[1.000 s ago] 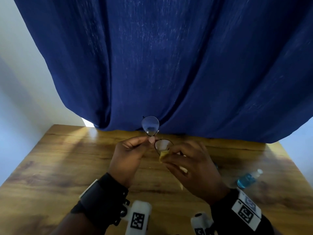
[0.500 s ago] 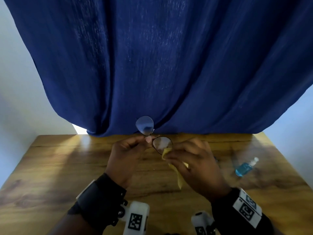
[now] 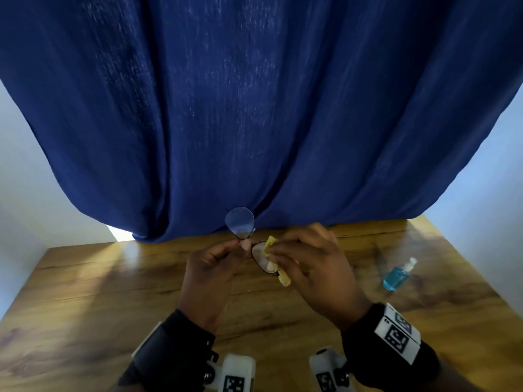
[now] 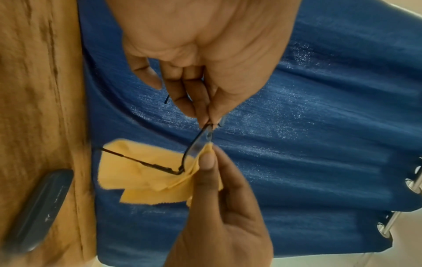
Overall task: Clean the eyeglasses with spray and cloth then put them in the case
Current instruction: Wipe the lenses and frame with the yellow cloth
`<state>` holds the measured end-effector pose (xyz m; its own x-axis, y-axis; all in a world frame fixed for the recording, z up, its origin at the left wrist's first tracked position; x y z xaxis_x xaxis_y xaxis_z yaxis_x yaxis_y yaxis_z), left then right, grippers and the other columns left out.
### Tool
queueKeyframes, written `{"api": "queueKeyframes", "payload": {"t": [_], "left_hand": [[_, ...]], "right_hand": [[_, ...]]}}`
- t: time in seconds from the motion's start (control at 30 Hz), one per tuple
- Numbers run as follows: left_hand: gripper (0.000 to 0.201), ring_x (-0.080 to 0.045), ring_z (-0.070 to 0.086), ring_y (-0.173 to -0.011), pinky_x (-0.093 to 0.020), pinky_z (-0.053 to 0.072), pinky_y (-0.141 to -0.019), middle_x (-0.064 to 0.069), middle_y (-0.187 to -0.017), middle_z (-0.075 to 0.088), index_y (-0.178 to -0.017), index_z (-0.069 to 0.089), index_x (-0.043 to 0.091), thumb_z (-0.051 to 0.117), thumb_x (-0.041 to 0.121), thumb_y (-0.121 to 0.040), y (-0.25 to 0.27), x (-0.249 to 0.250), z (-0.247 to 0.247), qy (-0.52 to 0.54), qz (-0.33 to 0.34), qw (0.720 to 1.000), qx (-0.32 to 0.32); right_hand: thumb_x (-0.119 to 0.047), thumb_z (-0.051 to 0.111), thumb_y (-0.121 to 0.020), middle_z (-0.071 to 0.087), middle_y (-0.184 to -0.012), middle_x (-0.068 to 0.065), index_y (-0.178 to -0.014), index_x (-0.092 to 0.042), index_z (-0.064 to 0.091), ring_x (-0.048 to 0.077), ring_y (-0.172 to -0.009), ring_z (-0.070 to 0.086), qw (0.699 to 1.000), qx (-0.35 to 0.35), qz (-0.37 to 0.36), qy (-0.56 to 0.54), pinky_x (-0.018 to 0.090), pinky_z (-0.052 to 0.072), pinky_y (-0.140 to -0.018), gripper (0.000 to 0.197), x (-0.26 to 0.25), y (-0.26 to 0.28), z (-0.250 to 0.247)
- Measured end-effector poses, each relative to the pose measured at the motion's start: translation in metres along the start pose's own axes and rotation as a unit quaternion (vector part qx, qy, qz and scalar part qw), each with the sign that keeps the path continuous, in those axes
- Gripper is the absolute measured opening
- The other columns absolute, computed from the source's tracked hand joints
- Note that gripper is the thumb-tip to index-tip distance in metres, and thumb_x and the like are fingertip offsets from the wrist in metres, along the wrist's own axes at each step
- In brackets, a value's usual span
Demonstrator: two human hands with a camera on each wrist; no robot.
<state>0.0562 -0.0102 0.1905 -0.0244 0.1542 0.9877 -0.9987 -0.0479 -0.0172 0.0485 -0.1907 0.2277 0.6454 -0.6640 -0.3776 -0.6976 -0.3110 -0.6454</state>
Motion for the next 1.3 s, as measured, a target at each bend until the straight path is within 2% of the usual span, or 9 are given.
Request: {"api": "queueKeyframes", "payload": {"t": [0.13, 0.27, 0.47, 0.57, 0.7, 0.8, 0.9, 1.07, 1.3], "left_hand": [[0.018, 0.0, 0.073, -0.081, -0.012, 0.053, -0.068, 0.001, -0.091, 0.081, -0.101, 0.081, 0.014, 0.064, 0.019, -0.096, 0.004, 0.006, 0.017, 0.002, 0.02, 1.0, 0.016], [0.017, 0.002, 0.073, -0.084, -0.008, 0.051, -0.068, -0.001, -0.097, 0.082, -0.101, 0.08, 0.012, 0.065, 0.018, -0.096, 0.003, 0.007, 0.024, -0.002, 0.027, 0.999, 0.031], [0.013, -0.023, 0.076, -0.097, -0.03, 0.058, -0.085, -0.011, -0.1, 0.081, -0.095, 0.082, 0.013, 0.072, 0.017, -0.089, 0.008, -0.001, 0.036, 0.029, 0.016, 0.998, 0.059], [0.018, -0.018, 0.077, -0.097, -0.023, 0.058, -0.08, -0.01, -0.102, 0.081, -0.099, 0.081, 0.011, 0.072, 0.017, -0.086, 0.01, -0.001, 0.033, 0.058, 0.022, 0.995, 0.082], [0.015, -0.007, 0.077, -0.087, -0.013, 0.055, -0.068, -0.006, -0.097, 0.082, -0.102, 0.078, 0.006, 0.067, 0.007, -0.092, 0.014, 0.003, 0.03, 0.073, 0.028, 0.992, 0.095], [0.017, -0.013, 0.077, -0.094, -0.016, 0.056, -0.073, -0.008, -0.1, 0.082, -0.104, 0.078, 0.005, 0.066, 0.009, -0.094, 0.016, 0.002, 0.026, 0.062, 0.031, 0.993, 0.091], [0.016, -0.007, 0.076, -0.082, -0.015, 0.055, -0.068, -0.008, -0.094, 0.082, -0.1, 0.079, 0.005, 0.065, 0.007, -0.094, 0.017, 0.003, 0.025, 0.067, 0.027, 0.994, 0.087], [0.017, -0.021, 0.077, -0.099, -0.028, 0.061, -0.087, -0.012, -0.1, 0.081, -0.101, 0.079, 0.004, 0.065, 0.01, -0.095, 0.015, 0.005, 0.022, 0.047, 0.036, 0.995, 0.074], [0.02, -0.022, 0.076, -0.102, -0.029, 0.06, -0.089, -0.012, -0.103, 0.081, -0.103, 0.078, 0.003, 0.066, 0.014, -0.092, 0.009, 0.009, 0.018, 0.043, 0.047, 0.996, 0.064]], "right_hand": [[-0.032, 0.07, -0.097, 0.067, -0.108, -0.016, -0.103, -0.028, 0.079, 0.013, -0.097, 0.061, 0.996, -0.053, -0.068, -0.02, 0.044, 0.045, -0.082, 0.011, -0.011, 0.003, 0.004], [-0.035, 0.067, -0.097, 0.068, -0.104, -0.015, -0.106, -0.029, 0.078, 0.009, -0.094, 0.058, 1.0, -0.005, -0.007, -0.029, 0.043, 0.047, -0.079, 0.016, 0.023, -0.001, -0.018], [-0.036, 0.062, -0.099, 0.069, -0.111, -0.017, -0.104, -0.032, 0.078, 0.01, -0.097, 0.06, 0.994, -0.07, -0.085, -0.016, 0.039, 0.048, -0.083, 0.017, 0.018, 0.007, -0.011], [-0.038, 0.059, -0.098, 0.07, -0.106, -0.016, -0.107, -0.031, 0.078, 0.006, -0.097, 0.057, 0.999, -0.024, 0.003, -0.03, 0.037, 0.05, -0.08, 0.022, 0.04, 0.004, -0.02], [-0.035, 0.065, -0.097, 0.067, -0.109, -0.019, -0.109, -0.033, 0.076, 0.007, -0.097, 0.056, 0.995, -0.064, -0.081, -0.011, 0.034, 0.046, -0.085, 0.017, 0.019, 0.009, -0.007], [-0.036, 0.059, -0.098, 0.066, -0.104, -0.017, -0.109, -0.034, 0.076, 0.008, -0.094, 0.055, 0.999, -0.028, -0.018, -0.016, 0.042, 0.05, -0.078, 0.02, 0.023, -0.006, -0.012], [-0.032, 0.062, -0.098, 0.068, -0.106, -0.016, -0.106, -0.032, 0.077, 0.011, -0.092, 0.058, 0.99, -0.065, -0.122, 0.019, 0.038, 0.045, -0.079, 0.017, -0.004, -0.008, -0.001], [-0.032, 0.061, -0.097, 0.068, -0.101, -0.016, -0.103, -0.032, 0.076, 0.01, -0.093, 0.055, 0.996, -0.031, -0.087, 0.008, 0.039, 0.044, -0.08, 0.016, -0.001, -0.02, -0.006], [-0.031, 0.063, -0.098, 0.067, -0.102, -0.017, -0.103, -0.033, 0.076, 0.01, -0.095, 0.055, 0.994, -0.055, -0.082, 0.041, 0.041, 0.045, -0.081, 0.015, -0.003, -0.023, -0.001]]}}
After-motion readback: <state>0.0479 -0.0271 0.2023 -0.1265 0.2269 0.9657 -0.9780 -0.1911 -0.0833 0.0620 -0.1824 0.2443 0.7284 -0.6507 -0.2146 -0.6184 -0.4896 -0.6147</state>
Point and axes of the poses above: each hand's wrist, its own y-axis away from the middle knuckle, its own z-axis out of the palm, x = y × z, the point moved 7 cm from there along -y, towards the middle knuckle
